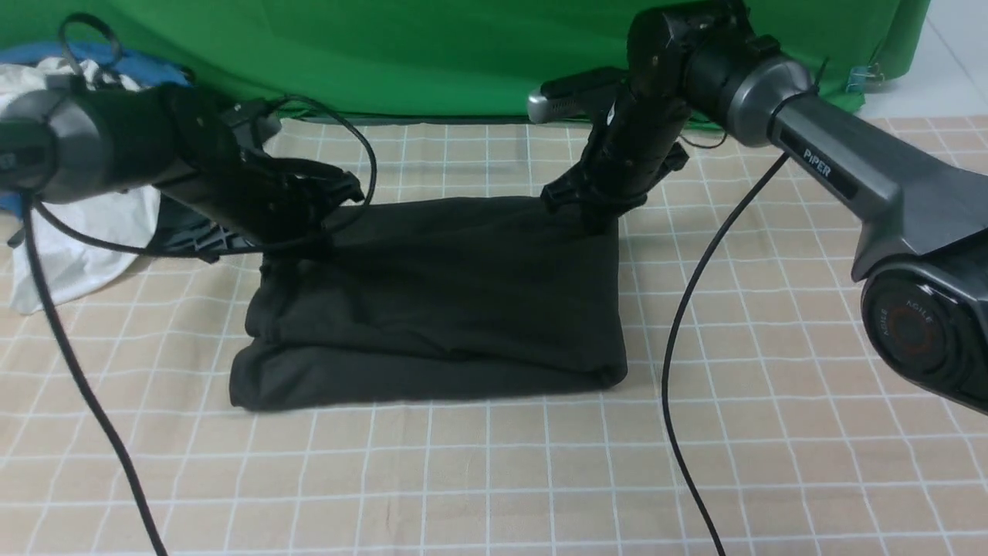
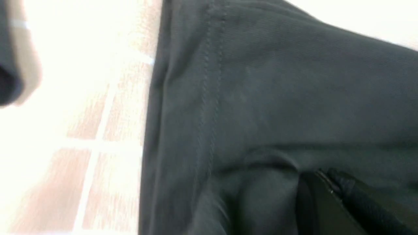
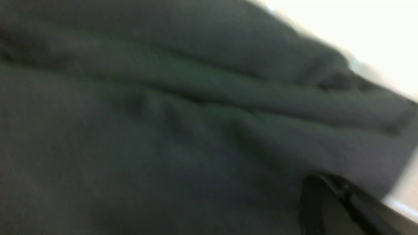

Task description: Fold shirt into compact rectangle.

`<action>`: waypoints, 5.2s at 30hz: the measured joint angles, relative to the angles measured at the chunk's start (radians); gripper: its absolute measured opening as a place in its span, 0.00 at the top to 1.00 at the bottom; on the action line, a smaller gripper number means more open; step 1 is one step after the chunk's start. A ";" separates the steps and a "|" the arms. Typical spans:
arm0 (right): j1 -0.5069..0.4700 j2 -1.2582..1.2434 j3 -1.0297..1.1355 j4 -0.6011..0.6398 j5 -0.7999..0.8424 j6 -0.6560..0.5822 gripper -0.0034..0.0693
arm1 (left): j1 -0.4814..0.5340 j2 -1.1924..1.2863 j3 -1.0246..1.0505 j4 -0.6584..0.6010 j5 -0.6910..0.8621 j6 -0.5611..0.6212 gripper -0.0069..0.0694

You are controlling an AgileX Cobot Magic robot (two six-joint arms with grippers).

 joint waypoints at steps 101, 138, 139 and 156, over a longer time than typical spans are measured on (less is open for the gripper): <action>0.010 -0.421 0.817 0.181 -0.173 -0.159 0.75 | 0.042 -0.312 0.281 0.289 0.162 0.053 0.89; 0.151 -0.317 0.624 0.406 -0.221 -0.189 0.90 | -0.078 -0.130 0.219 0.174 0.231 -0.092 0.89; 0.151 -0.295 0.624 0.408 -0.224 -0.189 0.90 | -0.078 -0.130 0.219 0.179 0.231 -0.092 0.89; 0.138 -0.338 0.623 0.112 -0.011 -0.139 0.90 | -0.053 -0.209 0.216 0.190 0.260 -0.102 0.89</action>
